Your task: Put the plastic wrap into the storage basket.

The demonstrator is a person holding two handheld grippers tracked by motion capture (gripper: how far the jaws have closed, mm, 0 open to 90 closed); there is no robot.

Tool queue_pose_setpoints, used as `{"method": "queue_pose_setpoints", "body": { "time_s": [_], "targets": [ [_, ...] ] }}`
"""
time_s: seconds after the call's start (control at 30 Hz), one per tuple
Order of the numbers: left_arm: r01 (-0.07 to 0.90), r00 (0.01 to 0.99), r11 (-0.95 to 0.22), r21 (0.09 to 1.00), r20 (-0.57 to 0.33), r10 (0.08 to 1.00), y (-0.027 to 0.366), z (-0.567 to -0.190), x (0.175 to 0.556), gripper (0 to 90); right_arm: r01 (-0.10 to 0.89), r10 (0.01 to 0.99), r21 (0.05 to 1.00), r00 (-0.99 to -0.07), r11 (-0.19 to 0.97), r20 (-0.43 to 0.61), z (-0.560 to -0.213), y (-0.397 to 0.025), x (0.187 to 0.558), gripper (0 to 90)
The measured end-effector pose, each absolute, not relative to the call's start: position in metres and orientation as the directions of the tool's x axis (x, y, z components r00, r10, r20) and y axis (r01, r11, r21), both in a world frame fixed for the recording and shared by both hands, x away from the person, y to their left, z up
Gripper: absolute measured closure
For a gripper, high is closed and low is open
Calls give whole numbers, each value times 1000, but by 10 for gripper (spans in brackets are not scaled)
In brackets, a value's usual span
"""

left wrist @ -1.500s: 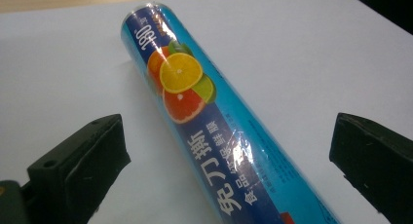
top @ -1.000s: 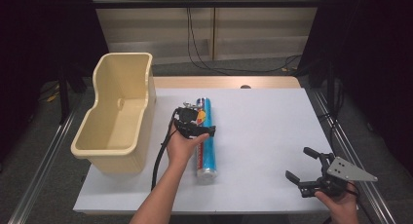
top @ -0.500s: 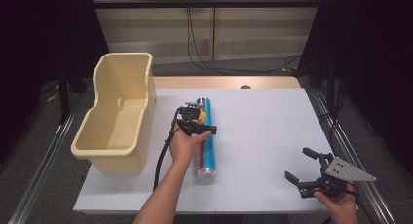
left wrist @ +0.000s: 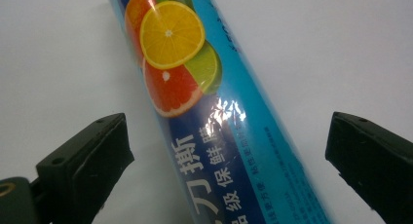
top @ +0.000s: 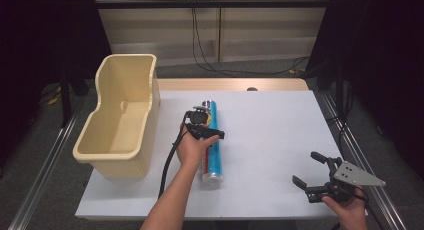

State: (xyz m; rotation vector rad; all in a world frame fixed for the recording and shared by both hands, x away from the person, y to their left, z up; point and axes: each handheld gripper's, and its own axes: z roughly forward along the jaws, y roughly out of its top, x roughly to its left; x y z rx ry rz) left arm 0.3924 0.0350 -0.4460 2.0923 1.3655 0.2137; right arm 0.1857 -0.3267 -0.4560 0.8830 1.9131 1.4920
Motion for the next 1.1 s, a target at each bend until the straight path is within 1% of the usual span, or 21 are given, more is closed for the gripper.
{"method": "queue_pose_setpoints", "body": {
  "time_s": [0.3,0.57,0.7,0.87,1.03,1.1],
  "targets": [
    [786,453,-297,543,-177,874,38,-451,395,42,165,779,972,-627,168,-28,-456,-328,186,4],
    [799,443,-291,527,-187,877,39,-451,396,48,169,783,971,-621,166,-26,-456,-329,186,6],
    [803,441,-299,515,-178,880,41,-450,396,54,174,787,971,-616,167,-25,-456,-329,186,7],
    [824,413,-268,500,-205,887,45,-448,398,133,175,786,970,-618,166,-23,-457,-329,186,8],
    [837,398,-262,480,-206,894,46,-449,399,163,177,785,969,-619,170,-25,-457,-329,187,8],
    [846,386,-249,471,-220,896,45,-450,400,203,178,787,970,-616,169,-24,-457,-329,187,8]
  ]
}}
